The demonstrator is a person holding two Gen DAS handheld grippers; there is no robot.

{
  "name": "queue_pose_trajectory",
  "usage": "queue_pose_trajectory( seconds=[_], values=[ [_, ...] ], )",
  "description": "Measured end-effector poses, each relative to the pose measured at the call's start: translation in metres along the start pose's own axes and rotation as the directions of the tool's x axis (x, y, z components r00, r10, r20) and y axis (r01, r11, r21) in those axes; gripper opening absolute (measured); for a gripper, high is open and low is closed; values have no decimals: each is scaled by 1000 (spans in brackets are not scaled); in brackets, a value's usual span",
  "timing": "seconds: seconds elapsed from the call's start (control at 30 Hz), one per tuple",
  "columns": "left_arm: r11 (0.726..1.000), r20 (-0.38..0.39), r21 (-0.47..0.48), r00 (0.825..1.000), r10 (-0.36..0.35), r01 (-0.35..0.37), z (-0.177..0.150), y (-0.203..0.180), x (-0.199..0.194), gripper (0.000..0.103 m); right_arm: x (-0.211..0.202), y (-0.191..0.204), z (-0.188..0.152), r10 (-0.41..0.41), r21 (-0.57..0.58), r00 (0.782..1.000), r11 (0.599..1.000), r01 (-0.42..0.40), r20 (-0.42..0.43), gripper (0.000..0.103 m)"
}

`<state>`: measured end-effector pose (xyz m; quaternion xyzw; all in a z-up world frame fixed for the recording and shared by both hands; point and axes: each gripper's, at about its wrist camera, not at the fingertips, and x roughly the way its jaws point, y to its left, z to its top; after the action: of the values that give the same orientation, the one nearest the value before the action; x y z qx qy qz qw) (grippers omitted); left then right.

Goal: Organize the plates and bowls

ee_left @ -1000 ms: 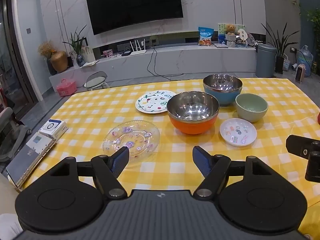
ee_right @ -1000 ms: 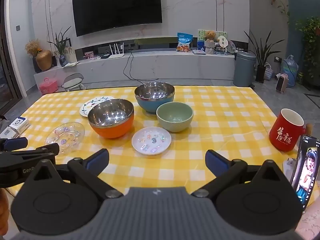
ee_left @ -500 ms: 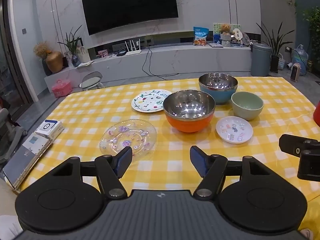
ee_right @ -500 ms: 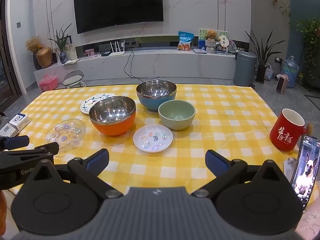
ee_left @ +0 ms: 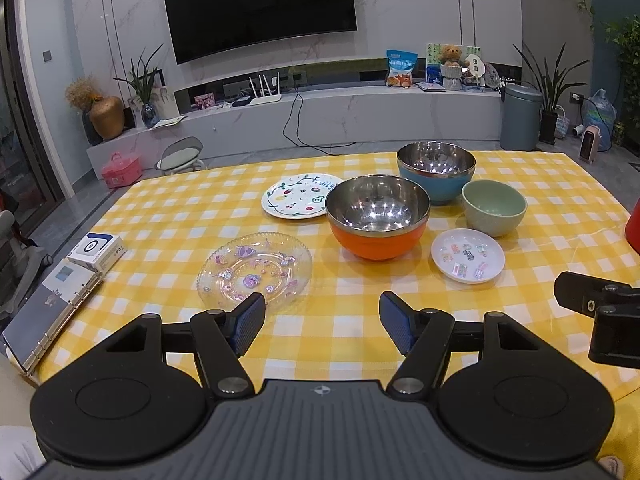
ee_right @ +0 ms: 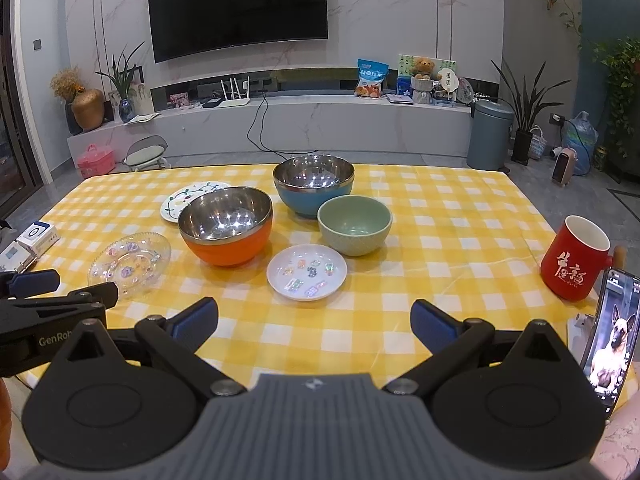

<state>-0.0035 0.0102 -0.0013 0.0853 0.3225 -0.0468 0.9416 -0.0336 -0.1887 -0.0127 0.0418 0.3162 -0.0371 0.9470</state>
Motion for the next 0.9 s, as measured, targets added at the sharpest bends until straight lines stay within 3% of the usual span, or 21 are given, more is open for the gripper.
queue_pose_trajectory(
  seconds=[0.9],
  values=[
    [1000, -2, 1, 1000, -3, 3, 0, 0, 0, 77, 0, 0, 0, -4, 1, 1000, 1000, 4, -1, 100]
  ],
)
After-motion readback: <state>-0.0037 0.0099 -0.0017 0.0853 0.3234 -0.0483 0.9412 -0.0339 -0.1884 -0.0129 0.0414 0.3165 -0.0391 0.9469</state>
